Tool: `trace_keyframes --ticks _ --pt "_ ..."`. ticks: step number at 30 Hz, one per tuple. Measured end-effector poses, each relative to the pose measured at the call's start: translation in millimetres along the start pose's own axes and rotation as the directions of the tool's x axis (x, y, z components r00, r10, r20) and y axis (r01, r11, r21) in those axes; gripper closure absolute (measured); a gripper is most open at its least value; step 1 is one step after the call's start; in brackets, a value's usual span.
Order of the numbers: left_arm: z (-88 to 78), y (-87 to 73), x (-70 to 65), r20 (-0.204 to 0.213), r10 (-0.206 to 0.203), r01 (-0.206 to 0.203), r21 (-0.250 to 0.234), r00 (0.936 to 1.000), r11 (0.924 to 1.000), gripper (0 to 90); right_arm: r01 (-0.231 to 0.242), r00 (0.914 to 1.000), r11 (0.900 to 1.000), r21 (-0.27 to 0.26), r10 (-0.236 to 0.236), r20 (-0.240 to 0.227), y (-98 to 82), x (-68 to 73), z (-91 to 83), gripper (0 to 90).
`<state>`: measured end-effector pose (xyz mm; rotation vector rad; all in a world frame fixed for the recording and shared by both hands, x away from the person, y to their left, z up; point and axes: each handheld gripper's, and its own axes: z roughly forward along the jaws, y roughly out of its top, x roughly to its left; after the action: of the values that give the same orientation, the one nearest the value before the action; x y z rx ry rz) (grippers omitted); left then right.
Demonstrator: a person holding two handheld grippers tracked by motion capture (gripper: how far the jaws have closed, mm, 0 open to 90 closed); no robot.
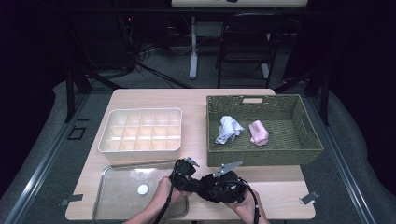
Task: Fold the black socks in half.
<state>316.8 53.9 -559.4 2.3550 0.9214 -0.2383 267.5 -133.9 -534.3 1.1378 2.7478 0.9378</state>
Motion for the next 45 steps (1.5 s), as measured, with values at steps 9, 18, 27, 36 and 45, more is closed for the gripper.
trace_keyframes --ticks 9,18,27,36,45 --pt "-10.1 3.4 3.4 -0.002 -0.019 0.019 -0.015 0.9998 0.9997 59.7 0.004 1.0000 1.000 0.007 -0.004 0.005 -0.2 1.3 1.9 79.5" --pt "-29.6 8.1 0.8 -0.023 -0.033 0.030 -0.121 0.9992 0.9922 50.8 0.003 1.0000 1.000 0.006 -0.003 0.006 0.2 2.2 4.7 79.1" --pt "-24.2 11.7 -10.5 0.000 -0.015 0.014 -0.138 0.9999 0.9904 45.5 0.014 0.9994 1.000 0.016 -0.014 0.031 3.0 9.2 8.0 78.4" --pt "-9.6 7.7 -1.8 -0.011 -0.036 0.034 -0.097 0.9993 0.9947 45.2 0.003 0.9997 1.000 0.026 -0.004 0.026 3.0 15.1 7.4 71.4" --pt "-5.7 5.6 4.7 -0.001 -0.042 0.041 -0.066 0.9991 0.9970 45.2 -0.064 0.9980 0.998 0.017 0.064 0.004 -4.7 7.3 -7.4 53.6"
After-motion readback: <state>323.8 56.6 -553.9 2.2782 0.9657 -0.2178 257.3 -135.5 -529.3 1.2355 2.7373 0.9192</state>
